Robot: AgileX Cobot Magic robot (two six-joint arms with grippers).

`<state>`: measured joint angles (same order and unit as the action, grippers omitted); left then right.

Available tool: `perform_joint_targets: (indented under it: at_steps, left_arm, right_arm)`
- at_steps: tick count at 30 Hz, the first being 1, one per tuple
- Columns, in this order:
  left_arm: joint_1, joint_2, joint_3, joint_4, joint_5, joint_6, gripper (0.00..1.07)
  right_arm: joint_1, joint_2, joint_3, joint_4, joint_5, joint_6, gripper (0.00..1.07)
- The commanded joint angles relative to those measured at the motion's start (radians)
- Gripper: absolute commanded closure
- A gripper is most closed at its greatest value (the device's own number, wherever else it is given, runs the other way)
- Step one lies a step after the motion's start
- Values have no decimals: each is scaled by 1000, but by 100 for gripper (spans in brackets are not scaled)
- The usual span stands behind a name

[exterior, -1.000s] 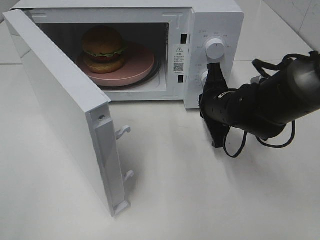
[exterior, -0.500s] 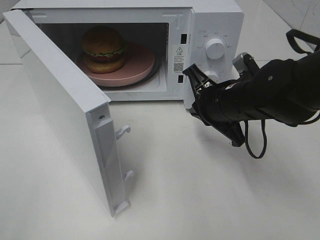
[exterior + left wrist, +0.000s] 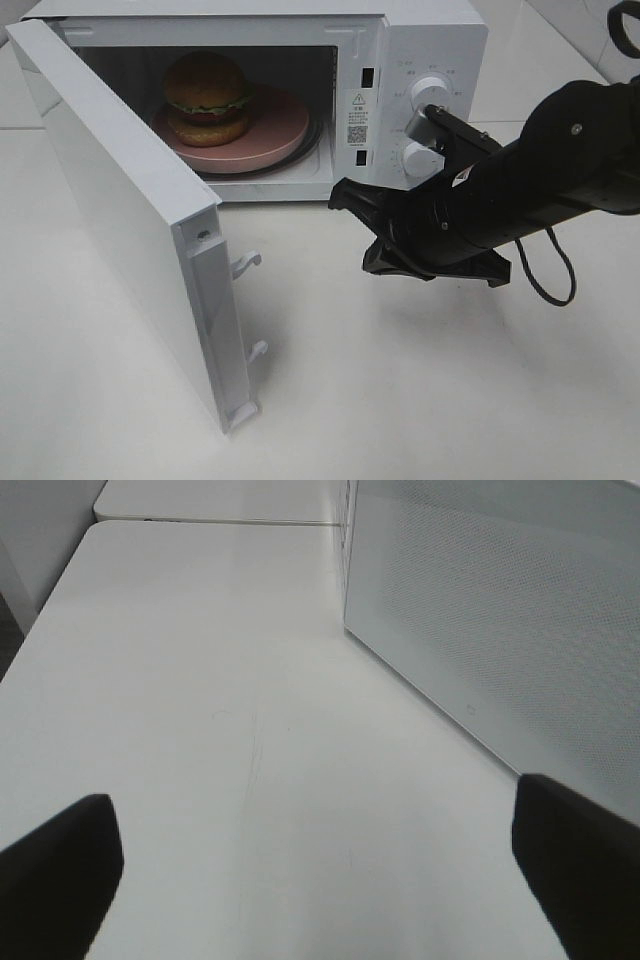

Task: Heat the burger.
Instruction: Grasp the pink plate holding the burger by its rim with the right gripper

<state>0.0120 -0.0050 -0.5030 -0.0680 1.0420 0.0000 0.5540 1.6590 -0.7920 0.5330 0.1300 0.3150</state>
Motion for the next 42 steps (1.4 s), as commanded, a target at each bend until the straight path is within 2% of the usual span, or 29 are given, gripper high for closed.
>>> perform_joint_targets:
  at_steps: [1,5,9,10,12,14,15,17,18,19,20,21,23,25,28,29,31,33,39,42]
  left_arm:
    - [0,-20,4,-8,-6,0,9]
    - [0,-20,4,-8,-6,0,9]
    - [0,-20,4,-8,-6,0,9]
    - [0,-20,4,-8,-6,0,9]
    - [0,-20,4,-8,-6,0,9]
    - [0,-20,4,-8,-6,0,9]
    - [0,-20,4,-8,-6,0,9]
    - [0,-20,4,-8,-6,0,9]
    - [0,-20,4,-8,-6,0,9]
    - [0,-20,4,-8,-6,0,9]
    - [0,-20,4,-8,-6,0,9]
    - [0,-20,4,-8,-6,0,9]
    - [0,-20,4,-8,-6,0,9]
    - [0,-20,4,-8,-6,0,9]
    - [0,-20,4,-8,-6,0,9]
    - [0,-20,4,-8,-6,0,9]
    - [0,-20,4,-8,-6,0,9]
    - [0,-20,4,-8,-6,0,9]
    - [0,-20,4,-8,-6,0,9]
    - [0,-20,4,-8,-6,0,9]
  right_arm:
    - [-4,-21,-33,-108,118,-23,102]
    - [-4,-42,-85,-244,270,-28,101]
    - [-4,-51,-120,-296,364,-101,100]
    - [-4,-51,-146,-297,429,-201,100]
    - [-4,-51,-160,-294,456,-246,100]
    - [-4,-51,-194,-289,538,-425,99]
    - [-4,-51,-194,-289,538,-425,99]
    - [-4,-51,-219,-291,610,-615,98]
    - [-4,-51,-219,-291,610,-615,98]
    - [-4,-51,-230,-290,648,-745,97]
    - [-4,-51,-230,-290,648,-745,97]
    - [-4,-51,-237,-290,676,-889,96]
    - [-4,-51,-240,-290,687,-955,96]
    - [-4,-51,-241,-290,719,-1185,95]
    - [-4,-51,-241,-290,722,-1251,95]
    - [-4,-51,-241,-290,723,-1372,94]
    - [-4,-51,-241,-290,723,-1427,94]
    - [-4,-51,-241,-290,716,-1614,93]
    - [-4,-51,-241,-299,698,-1746,91]
    - [-4,-51,-241,-325,651,-1790,86]
